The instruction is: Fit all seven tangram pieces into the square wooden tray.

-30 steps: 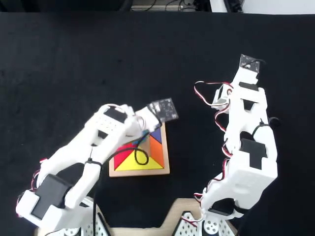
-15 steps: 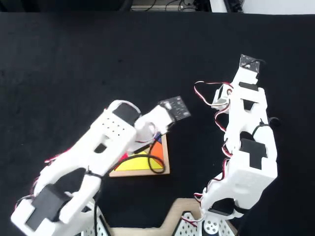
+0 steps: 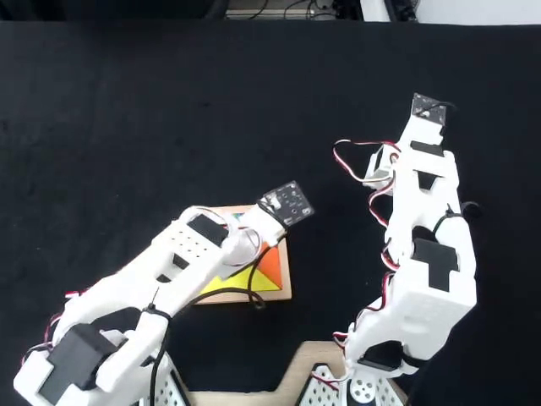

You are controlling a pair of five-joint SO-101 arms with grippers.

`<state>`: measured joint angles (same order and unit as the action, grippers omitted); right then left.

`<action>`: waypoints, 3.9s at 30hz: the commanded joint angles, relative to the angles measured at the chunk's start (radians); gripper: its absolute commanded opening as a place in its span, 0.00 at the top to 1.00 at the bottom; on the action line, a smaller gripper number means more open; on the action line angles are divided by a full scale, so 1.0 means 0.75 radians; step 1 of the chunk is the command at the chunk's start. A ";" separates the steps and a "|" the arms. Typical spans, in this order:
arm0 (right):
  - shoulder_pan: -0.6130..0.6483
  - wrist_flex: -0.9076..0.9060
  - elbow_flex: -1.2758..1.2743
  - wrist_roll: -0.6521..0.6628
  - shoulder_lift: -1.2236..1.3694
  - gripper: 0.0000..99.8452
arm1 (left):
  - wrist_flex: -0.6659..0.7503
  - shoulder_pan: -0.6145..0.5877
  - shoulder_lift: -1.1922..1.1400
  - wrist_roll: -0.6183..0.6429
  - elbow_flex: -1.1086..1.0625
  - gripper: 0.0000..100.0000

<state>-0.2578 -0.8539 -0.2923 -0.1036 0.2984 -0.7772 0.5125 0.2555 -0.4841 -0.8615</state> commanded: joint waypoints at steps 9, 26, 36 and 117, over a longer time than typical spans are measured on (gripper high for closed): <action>0.016 0.014 0.017 0.014 -0.007 0.99 | 0.037 -0.091 -0.145 0.002 0.083 0.97; 0.020 0.016 0.021 0.016 -0.007 0.99 | -0.358 -0.218 0.278 -0.031 0.193 0.97; 0.045 0.014 0.019 0.027 -0.017 0.99 | -0.741 -0.690 1.125 0.331 0.060 0.97; 1.162 -0.589 0.656 0.867 0.236 0.99 | 0.235 -1.026 0.984 0.589 -0.729 0.97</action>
<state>0.5999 -1.3280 0.1711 0.5639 0.4733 -0.6160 -0.2624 0.9935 -0.0376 -1.4093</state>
